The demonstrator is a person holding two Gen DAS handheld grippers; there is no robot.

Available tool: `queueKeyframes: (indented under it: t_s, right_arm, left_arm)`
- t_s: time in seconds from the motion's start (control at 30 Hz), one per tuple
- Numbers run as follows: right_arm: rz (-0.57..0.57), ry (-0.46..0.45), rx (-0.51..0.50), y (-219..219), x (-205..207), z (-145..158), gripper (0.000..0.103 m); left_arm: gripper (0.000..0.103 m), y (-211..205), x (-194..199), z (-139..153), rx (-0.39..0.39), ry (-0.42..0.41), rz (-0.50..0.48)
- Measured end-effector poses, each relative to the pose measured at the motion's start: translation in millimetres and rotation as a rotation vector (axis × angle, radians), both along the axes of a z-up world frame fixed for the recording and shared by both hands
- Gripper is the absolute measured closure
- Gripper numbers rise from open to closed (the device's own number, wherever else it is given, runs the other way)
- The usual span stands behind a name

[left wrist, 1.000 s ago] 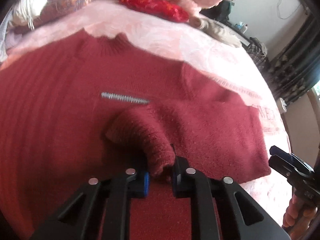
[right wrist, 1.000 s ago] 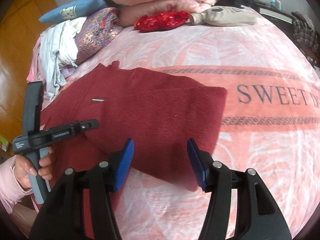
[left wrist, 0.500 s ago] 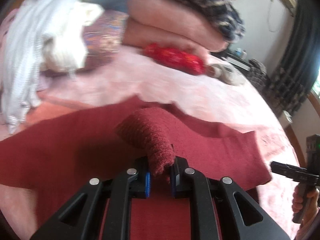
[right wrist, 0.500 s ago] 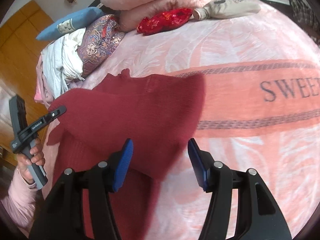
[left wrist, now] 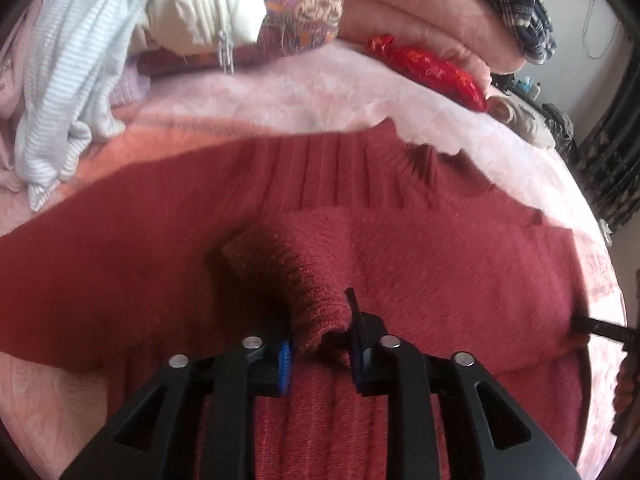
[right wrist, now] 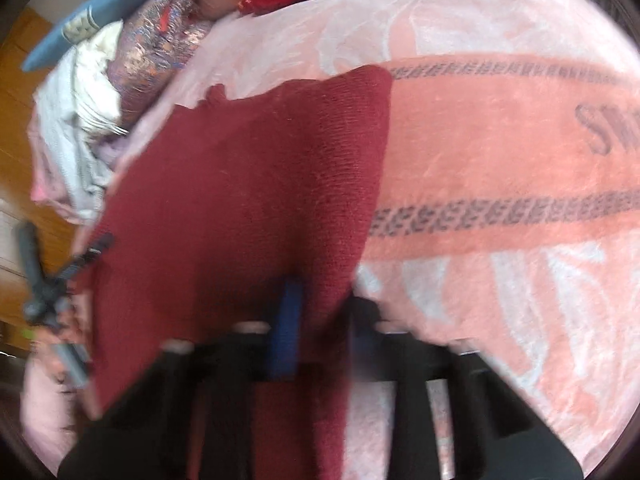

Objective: Fold small clothes
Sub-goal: 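Fold the sleeve across the sweater body with the right gripper, then release, then move the left gripper over the other sleeve of the sweater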

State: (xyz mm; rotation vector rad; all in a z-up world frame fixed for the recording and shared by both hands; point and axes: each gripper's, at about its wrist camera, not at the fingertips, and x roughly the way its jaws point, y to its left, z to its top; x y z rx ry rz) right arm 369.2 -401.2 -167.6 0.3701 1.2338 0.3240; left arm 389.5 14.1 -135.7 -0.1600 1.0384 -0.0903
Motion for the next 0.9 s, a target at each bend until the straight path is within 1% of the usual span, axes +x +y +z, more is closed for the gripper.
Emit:
queueKeyframes:
  t_s: [0.03,0.07,0.1,0.17,0.23,0.27,0.3,0.33,0.37,0.4,0.43,0.5,0.57,0.63,0.7,0.77,0.8,0.83,0.9]
  right_arm:
    - [-0.012,0.001,0.001,-3.7,-0.5,1.1,0.093]
    - [-0.009,-0.001,-0.018,-4.1,-0.9,1.5,0.093]
    - [-0.003,0.005,-0.038,-2.7,-1.3,0.1,0.093]
    - [-0.004,0.017,-0.055,-0.4,-0.8,-1.9,0.09]
    - [-0.002,0.016,-0.096,4.6,-0.8,2.4,0.083]
    - [0.0,0.006,-0.108,5.4,-2.4,4.9,0.079]
    - [-0.006,-0.017,-0.163,9.0,-6.6,12.7,0.077]
    - [-0.01,-0.042,-0.198,12.0,-9.5,19.8,0.077]
    - [-0.007,-0.07,-0.212,13.7,-11.6,26.2,0.077]
    - [0.003,-0.099,-0.2,18.5,-14.6,35.3,0.077]
    - [0.015,-0.109,-0.174,21.5,-15.6,39.6,0.077]
    - [0.055,-0.117,-0.116,36.7,-15.3,45.8,0.076]
    - [0.078,-0.112,-0.103,53.2,-11.7,45.1,0.076]
    - [0.106,-0.089,-0.083,68.0,-6.4,37.1,0.076]
    - [0.119,-0.058,-0.12,79.8,1.0,25.9,0.076]
    - [0.107,-0.003,-0.159,81.9,4.4,7.8,0.081]
    - [0.102,0.004,-0.153,80.2,4.4,2.1,0.081]
    - [0.099,0.003,-0.144,78.3,4.7,-0.7,0.081]
    - [0.095,0.007,-0.142,78.6,5.8,1.1,0.08]
  left_arm:
    - [0.068,3.6,-1.6,-0.2,0.009,-0.003,0.002]
    - [0.06,9.1,-3.8,0.6,0.039,-0.004,0.006]
    - [0.057,15.5,-6.2,2.6,0.064,-0.012,0.012]
    - [0.057,32.7,-11.6,8.1,0.103,-0.031,0.051]
    - [0.059,53.5,-15.0,12.5,0.121,-0.031,0.103]
    - [0.059,62.3,-16.5,14.5,0.112,-0.032,0.123]
    - [0.059,69.8,-19.3,17.6,0.1,-0.037,0.142]
    - [0.059,76.3,-23.5,22.6,0.075,-0.044,0.154]
    - [0.059,77.7,-26.1,26.4,0.057,-0.049,0.152]
    - [0.059,77.2,-29.0,29.5,0.037,-0.055,0.145]
    - [0.059,73.7,-31.6,32.0,0.019,-0.059,0.132]
    - [0.059,56.2,-34.2,31.4,-0.009,-0.041,0.085]
    - [0.059,39.5,-36.2,27.0,-0.032,-0.024,0.045]
    - [0.058,24.2,-37.5,16.4,-0.02,0.01,0.031]
    - [0.058,17.4,-36.0,4.8,-0.034,0.046,0.025]
    - [0.058,15.1,-28.3,-12.2,-0.005,0.097,0.047]
    - [0.058,14.4,-24.8,-19.0,0.005,0.112,0.048]
    - [0.057,14.9,-24.3,-22.5,0.012,0.109,0.049]
    - [0.057,12.3,-26.7,-19.7,0.022,0.098,0.038]
